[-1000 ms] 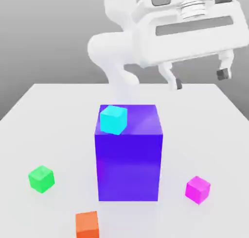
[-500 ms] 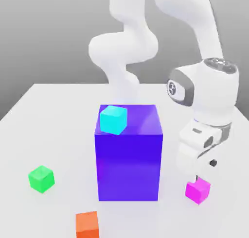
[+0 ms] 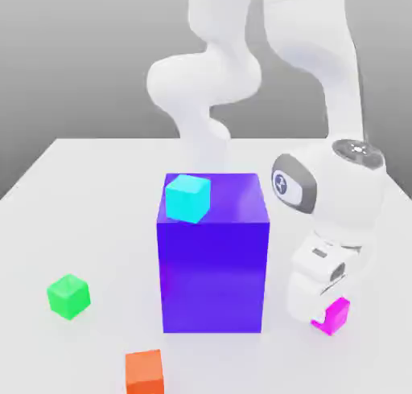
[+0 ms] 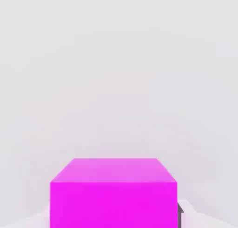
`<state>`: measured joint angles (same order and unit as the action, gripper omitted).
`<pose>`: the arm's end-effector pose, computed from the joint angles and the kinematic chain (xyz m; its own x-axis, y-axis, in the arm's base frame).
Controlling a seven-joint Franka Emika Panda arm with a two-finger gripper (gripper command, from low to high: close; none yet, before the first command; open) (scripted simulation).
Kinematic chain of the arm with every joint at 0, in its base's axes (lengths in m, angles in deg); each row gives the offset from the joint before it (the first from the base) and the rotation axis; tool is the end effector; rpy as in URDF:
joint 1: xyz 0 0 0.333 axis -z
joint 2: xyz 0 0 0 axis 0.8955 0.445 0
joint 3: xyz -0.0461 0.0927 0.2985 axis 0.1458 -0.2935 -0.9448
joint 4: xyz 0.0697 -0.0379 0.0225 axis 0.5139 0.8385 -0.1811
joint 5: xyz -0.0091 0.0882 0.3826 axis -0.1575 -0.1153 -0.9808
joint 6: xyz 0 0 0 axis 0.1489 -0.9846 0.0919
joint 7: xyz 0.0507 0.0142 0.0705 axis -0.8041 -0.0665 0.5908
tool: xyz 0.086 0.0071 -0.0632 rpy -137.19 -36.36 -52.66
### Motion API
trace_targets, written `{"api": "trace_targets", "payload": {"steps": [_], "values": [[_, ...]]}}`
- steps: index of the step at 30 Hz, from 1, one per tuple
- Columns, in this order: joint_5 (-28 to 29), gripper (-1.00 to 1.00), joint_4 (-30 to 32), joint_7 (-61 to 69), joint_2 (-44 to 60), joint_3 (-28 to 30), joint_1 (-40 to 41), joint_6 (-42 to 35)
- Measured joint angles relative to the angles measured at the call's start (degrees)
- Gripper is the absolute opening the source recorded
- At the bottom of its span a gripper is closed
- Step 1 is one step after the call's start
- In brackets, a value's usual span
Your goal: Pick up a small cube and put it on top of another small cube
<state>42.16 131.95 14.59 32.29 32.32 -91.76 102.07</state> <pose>0.3616 0.2070 0.1641 0.9984 -0.0561 0.0049 -0.0561 -0.9984 0.0020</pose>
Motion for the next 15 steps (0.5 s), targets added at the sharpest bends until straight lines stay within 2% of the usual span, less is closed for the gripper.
{"api": "trace_targets", "payload": {"steps": [5,9,15], "values": [[-2.1,-1.0,0.0,4.7,-6.9,0.3,2.2,-4.5],[-1.8,-1.0,-1.8,15.6,-11.0,3.4,9.5,-5.4],[1.5,-1.0,-3.9,35.4,-17.5,9.7,20.5,-6.9]]}}
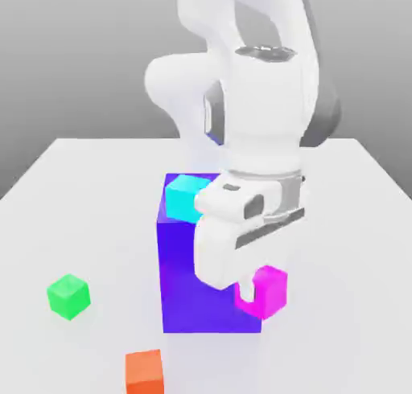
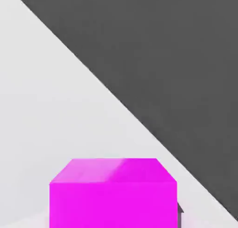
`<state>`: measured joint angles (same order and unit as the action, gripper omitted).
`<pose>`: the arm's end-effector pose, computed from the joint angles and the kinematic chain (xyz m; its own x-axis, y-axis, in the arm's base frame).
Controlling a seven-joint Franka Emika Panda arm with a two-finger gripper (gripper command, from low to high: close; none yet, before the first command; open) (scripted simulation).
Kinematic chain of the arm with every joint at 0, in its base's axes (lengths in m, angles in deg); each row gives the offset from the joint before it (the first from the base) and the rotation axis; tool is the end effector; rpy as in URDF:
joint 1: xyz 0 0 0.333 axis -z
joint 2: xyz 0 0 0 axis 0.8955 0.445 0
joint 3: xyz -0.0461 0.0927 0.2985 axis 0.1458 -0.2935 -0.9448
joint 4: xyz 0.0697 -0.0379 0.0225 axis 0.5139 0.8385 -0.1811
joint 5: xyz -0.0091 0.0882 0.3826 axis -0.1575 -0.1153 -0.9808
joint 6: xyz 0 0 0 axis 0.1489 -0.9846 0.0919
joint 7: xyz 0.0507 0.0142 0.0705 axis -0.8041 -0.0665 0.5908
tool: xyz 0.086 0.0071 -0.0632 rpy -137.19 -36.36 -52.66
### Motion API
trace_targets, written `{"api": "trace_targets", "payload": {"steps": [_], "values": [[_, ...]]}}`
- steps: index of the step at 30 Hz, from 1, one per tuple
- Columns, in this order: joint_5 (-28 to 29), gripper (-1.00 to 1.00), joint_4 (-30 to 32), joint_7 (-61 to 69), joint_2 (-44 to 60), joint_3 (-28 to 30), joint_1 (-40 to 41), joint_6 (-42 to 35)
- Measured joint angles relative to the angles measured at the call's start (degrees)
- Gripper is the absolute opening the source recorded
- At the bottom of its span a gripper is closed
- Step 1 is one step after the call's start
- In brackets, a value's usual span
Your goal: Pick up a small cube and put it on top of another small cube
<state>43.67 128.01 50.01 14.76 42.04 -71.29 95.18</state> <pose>0.4628 -0.0032 0.3106 0.9658 0.0569 0.2529 0.0512 -0.9983 0.0293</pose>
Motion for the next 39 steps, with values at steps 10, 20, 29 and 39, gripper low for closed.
{"api": "trace_targets", "payload": {"steps": [10,20,29,39], "values": [[3.8,-1.0,1.5,26.9,-4.2,11.3,6.5,-3.0],[3.7,-1.0,5.2,52.9,-2.9,21.4,10.5,-5.5],[0.6,-1.0,6.9,68.5,-0.2,25.8,11.7,-7.2],[-5.2,-1.0,5.6,72.8,2.9,25.5,10.4,-5.5]]}}
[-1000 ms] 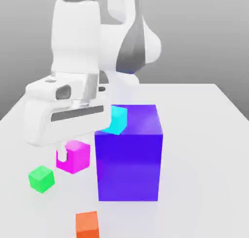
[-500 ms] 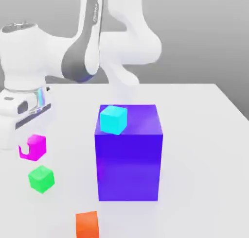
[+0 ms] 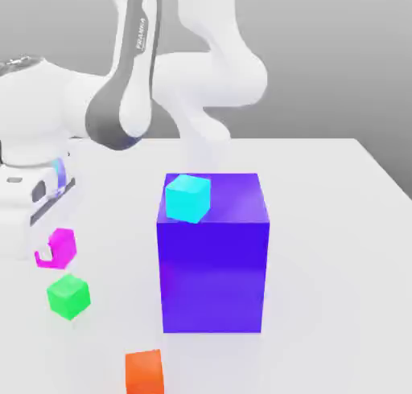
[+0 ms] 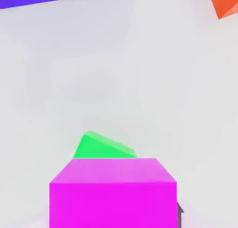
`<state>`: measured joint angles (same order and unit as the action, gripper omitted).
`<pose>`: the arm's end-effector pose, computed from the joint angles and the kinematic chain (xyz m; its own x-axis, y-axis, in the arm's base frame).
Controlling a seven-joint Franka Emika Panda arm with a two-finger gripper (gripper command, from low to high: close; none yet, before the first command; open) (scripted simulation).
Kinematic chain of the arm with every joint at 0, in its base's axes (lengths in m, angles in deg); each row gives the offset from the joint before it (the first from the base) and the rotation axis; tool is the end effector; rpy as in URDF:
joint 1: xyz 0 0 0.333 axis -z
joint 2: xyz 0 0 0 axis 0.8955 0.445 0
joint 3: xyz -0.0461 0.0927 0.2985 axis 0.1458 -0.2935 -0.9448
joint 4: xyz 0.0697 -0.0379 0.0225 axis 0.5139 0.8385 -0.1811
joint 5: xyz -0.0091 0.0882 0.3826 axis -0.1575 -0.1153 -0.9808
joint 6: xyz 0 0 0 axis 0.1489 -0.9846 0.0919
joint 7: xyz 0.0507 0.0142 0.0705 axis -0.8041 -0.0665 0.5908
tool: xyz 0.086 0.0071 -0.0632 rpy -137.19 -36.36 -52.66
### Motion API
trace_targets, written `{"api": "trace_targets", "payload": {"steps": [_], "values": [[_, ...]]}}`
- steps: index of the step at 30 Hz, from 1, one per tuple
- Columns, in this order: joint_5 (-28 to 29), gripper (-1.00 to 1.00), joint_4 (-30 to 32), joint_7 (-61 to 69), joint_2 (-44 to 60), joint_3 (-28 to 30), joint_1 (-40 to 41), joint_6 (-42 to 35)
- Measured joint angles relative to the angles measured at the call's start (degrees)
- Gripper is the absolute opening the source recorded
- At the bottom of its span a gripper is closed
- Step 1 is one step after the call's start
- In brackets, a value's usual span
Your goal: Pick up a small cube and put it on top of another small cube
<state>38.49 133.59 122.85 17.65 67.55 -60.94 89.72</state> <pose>0.3325 -0.2466 0.2410 0.8128 0.5819 0.0285 0.5821 -0.8131 0.0014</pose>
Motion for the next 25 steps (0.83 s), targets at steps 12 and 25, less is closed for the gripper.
{"api": "trace_targets", "payload": {"steps": [12,25], "values": [[-13.0,-1.0,0.5,9.3,9.4,-3.5,1.2,7.8],[-13.2,1.0,0.6,9.4,9.6,-3.9,1.6,8.1]]}}
